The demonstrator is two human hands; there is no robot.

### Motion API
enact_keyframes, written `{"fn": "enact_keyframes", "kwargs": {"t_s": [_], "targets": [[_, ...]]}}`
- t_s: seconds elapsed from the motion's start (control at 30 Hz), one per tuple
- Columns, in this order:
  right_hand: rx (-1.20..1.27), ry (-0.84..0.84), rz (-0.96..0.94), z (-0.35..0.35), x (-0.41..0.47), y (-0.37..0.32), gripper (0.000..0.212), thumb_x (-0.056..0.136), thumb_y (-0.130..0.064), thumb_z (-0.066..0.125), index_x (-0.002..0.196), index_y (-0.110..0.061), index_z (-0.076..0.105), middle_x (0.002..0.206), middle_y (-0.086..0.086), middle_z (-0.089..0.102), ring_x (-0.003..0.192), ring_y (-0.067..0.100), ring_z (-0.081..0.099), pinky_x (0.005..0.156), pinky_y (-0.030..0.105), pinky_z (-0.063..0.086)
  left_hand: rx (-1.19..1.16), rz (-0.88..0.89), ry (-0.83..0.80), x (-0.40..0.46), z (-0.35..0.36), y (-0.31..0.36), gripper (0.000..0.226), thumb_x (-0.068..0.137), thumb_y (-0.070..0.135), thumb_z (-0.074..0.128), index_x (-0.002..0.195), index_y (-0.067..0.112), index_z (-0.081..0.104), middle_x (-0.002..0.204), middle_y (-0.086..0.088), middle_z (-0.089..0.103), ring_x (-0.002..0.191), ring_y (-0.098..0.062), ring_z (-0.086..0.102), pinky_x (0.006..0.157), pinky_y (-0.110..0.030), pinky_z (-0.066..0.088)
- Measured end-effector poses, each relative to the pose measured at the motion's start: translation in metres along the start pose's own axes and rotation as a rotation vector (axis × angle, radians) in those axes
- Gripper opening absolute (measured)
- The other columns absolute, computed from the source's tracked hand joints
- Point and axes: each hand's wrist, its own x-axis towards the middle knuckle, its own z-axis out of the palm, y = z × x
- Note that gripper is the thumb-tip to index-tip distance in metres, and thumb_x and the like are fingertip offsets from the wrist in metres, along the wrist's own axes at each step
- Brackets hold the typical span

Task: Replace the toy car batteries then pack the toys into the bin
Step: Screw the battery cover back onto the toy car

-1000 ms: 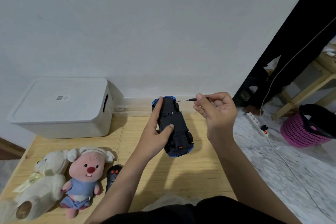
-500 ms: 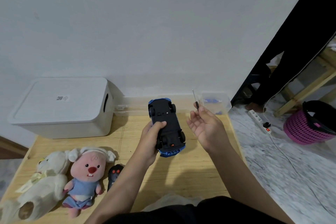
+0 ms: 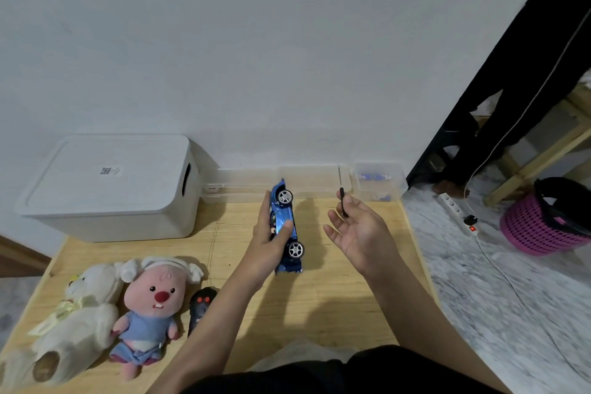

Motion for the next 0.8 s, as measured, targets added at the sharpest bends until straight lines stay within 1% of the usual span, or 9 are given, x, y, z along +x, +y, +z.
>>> {"fn": "enact_keyframes", "kwargs": {"t_s": [0.07,0.1,0.13,0.2,0.33,0.47,0.6,0.7,0.8], "targets": [[0.002,-0.001,0.003,-0.002,0.000,0.000,0.014,0.097,-0.015,0.048,0.102,-0.014,0.061,0.080,-0.001,0.055,0.079,0.015,0.056,0.068,0.033,0.048,0.218,0.044,0.066,0.002,0.002,-0.009,0.069,0.096,0.034,0.051,0.147,0.046,0.006,0.106,0.024,0.053,0.095,0.000,0.056,0.086,-0.028,0.050],[0.002,0.000,0.004,-0.002,0.000,0.001,0.014,0.097,-0.015,0.048,0.102,-0.014,0.061,0.080,-0.001,0.055,0.079,0.016,0.056,0.069,0.033,0.048,0.312,0.046,0.100,0.003,0.003,-0.013,0.071,0.092,0.045,0.050,0.145,0.051,0.004,0.101,0.017,0.057,0.090,-0.009,0.058,0.083,-0.034,0.053],[0.003,0.002,0.005,-0.003,0.000,0.001,0.014,0.097,-0.015,0.048,0.102,-0.014,0.061,0.080,-0.001,0.055,0.080,0.016,0.056,0.070,0.033,0.048,0.410,0.021,0.122,0.004,0.003,-0.018,0.072,0.087,0.056,0.048,0.143,0.057,0.002,0.100,0.007,0.059,0.091,-0.019,0.058,0.083,-0.040,0.053],[-0.005,0.012,0.005,-0.004,-0.001,0.002,0.013,0.097,-0.015,0.048,0.101,-0.013,0.061,0.082,0.000,0.056,0.081,0.016,0.056,0.071,0.033,0.048,0.612,-0.089,0.155,0.009,0.002,-0.027,0.074,0.084,0.065,0.046,0.141,0.059,0.000,0.106,-0.008,0.051,0.097,-0.031,0.052,0.083,-0.041,0.051],[-0.051,0.072,0.018,-0.009,0.000,0.006,0.011,0.096,-0.014,0.050,0.099,-0.012,0.061,0.085,0.002,0.058,0.082,0.016,0.057,0.074,0.033,0.047,0.954,-0.252,0.163,0.014,0.009,-0.038,0.074,0.088,0.064,0.042,0.146,0.050,-0.002,0.119,-0.017,0.040,0.107,-0.038,0.047,0.072,-0.034,0.043],[-0.126,0.161,0.015,-0.015,0.004,0.014,0.021,0.098,-0.017,0.048,0.109,-0.011,0.065,0.083,-0.001,0.054,0.077,0.011,0.053,0.069,0.029,0.048,1.076,-0.351,0.143,0.021,0.017,-0.050,0.078,0.087,0.064,0.044,0.148,0.045,-0.001,0.127,-0.018,0.035,0.112,-0.035,0.043,0.075,-0.033,0.045],[-0.212,0.189,0.021,-0.019,0.005,0.018,0.025,0.100,-0.021,0.043,0.104,-0.015,0.068,0.080,-0.004,0.051,0.078,0.010,0.049,0.071,0.029,0.045,1.151,-0.342,0.117,0.023,0.024,-0.052,0.086,0.082,0.072,0.044,0.149,0.041,-0.001,0.132,-0.019,0.026,0.111,-0.034,0.041,0.072,-0.031,0.046],[-0.266,0.221,0.048,-0.021,0.008,0.018,0.021,0.099,-0.019,0.046,0.100,-0.018,0.067,0.086,-0.006,0.055,0.085,0.013,0.052,0.073,0.030,0.046,1.233,-0.381,0.092,0.027,0.028,-0.052,0.088,0.080,0.078,0.034,0.150,0.038,-0.002,0.138,-0.022,0.021,0.110,-0.038,0.046,0.080,-0.035,0.050],[-0.351,0.242,0.069,-0.021,0.015,0.019,0.019,0.098,-0.018,0.048,0.094,-0.021,0.066,0.087,-0.005,0.056,0.087,0.014,0.056,0.071,0.031,0.046,1.279,-0.365,0.138,0.031,0.025,-0.048,0.084,0.081,0.079,0.025,0.150,0.035,0.003,0.144,-0.021,0.018,0.115,-0.036,0.044,0.089,-0.041,0.049]]}}
